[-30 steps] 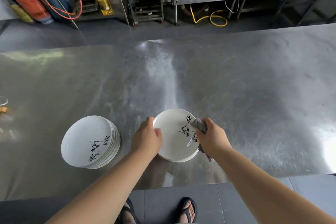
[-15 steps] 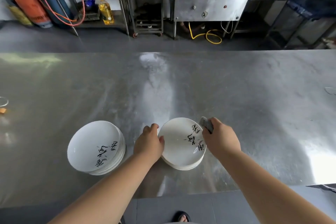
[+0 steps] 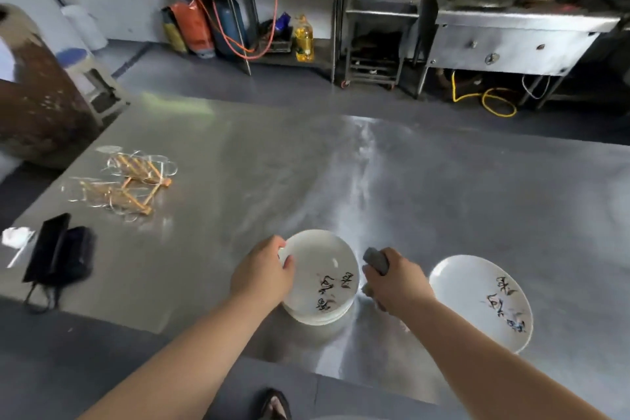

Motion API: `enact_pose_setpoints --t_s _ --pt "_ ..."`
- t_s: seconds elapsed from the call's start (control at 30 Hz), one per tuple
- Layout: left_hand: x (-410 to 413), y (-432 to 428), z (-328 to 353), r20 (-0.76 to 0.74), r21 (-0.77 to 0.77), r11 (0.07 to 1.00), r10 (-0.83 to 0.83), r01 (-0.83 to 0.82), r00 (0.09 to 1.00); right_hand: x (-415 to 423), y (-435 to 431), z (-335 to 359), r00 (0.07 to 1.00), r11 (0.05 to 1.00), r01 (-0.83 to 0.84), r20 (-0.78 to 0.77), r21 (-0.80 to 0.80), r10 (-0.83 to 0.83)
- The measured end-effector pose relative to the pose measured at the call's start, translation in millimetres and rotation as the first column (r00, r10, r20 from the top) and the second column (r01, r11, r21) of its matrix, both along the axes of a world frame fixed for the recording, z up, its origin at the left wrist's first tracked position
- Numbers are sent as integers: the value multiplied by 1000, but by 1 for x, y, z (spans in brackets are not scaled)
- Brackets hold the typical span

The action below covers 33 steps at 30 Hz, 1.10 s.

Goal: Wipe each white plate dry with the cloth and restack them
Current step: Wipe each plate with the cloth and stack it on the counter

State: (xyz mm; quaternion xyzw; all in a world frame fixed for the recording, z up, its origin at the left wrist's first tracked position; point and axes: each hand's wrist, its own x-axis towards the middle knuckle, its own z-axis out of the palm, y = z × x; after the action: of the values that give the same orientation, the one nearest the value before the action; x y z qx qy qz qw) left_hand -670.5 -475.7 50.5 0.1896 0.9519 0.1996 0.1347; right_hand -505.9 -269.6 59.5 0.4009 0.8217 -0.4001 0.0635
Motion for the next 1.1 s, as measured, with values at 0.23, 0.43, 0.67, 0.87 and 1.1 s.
enact_pose_setpoints --t_s 0.23,0.43,0.67,0.87,1.1 --pt "-23 -44 -45 155 -30 992 -113 119 981 -21 -34 -36 997 995 76 27 68 -78" --pt "-22 -30 -51 136 -34 995 -88 93 987 -22 -34 -44 989 986 147 20 77 -149" --pt "-24 -26 -43 228 -45 999 -18 29 973 -17 -44 -36 963 964 253 -70 -82 -259" --pt "-17 -26 -10 469 340 934 -69 -108 881 -5 -37 3 939 963 257 -216 -79 -268" --pt "-5 6 81 777 624 464 -285 -629 561 -3 0 97 882 969 243 -428 54 -198"
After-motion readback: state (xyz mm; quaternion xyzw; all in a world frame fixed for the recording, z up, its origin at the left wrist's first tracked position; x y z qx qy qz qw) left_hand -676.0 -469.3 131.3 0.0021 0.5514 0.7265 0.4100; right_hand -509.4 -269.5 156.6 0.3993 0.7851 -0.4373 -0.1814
